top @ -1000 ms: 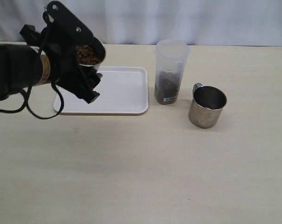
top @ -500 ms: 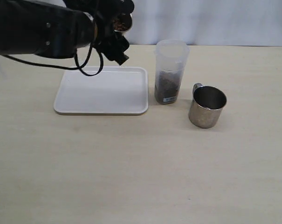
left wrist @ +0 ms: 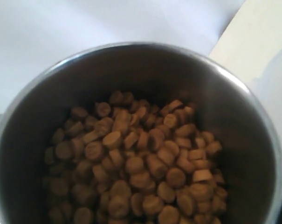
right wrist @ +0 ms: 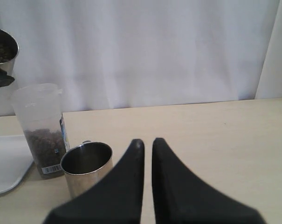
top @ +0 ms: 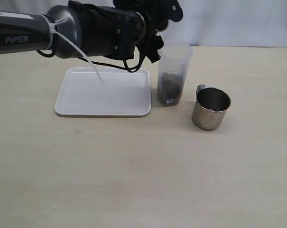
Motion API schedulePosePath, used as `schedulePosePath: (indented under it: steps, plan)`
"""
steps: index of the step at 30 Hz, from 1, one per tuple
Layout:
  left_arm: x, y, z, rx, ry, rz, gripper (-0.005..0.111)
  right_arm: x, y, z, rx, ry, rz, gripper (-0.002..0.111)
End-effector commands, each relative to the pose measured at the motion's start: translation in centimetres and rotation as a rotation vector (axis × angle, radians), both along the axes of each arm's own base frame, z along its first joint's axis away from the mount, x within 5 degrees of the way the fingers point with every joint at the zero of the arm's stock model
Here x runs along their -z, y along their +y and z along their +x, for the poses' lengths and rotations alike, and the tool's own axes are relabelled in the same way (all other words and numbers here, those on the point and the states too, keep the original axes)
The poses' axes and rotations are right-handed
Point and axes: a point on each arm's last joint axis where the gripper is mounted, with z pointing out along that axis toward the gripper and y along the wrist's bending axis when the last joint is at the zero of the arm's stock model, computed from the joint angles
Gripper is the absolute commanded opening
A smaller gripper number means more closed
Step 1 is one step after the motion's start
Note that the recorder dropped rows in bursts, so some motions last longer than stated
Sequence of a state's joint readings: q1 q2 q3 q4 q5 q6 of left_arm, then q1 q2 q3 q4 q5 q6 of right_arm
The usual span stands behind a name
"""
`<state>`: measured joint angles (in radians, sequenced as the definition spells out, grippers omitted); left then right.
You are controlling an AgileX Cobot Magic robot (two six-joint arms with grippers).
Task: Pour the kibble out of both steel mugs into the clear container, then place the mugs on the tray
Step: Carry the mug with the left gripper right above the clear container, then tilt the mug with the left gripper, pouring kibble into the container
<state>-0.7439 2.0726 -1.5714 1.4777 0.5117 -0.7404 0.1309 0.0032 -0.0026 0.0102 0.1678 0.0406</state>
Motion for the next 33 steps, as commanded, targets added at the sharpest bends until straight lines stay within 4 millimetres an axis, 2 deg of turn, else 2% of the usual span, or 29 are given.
schedulePosePath:
  steps: [1,12,18,22,33]
  plan:
    - [-0.6,-0.6,-0.3,0.014,-0.067,0.094,0.000,0.0,0.0,0.0,0.001,-0.010,0.003,0.005]
    - [-0.7,-1.2,-0.3,0.080,-0.156,0.198,0.000,0.0,0.0,0.0,0.001,-0.010,0.003,0.005]
    - [1.0,-1.8,0.2,0.105,-0.164,0.252,0.000,0.0,0.0,0.0,0.001,-0.010,0.003,0.005]
    - [0.2,-2.0,0.4,0.102,-0.183,0.236,0.000,0.0,0.0,0.0,0.001,-0.010,0.003,0.005]
    - [-0.1,-2.3,0.2,0.139,-0.226,0.394,0.000,0.0,0.0,0.0,0.001,-0.010,0.003,0.005]
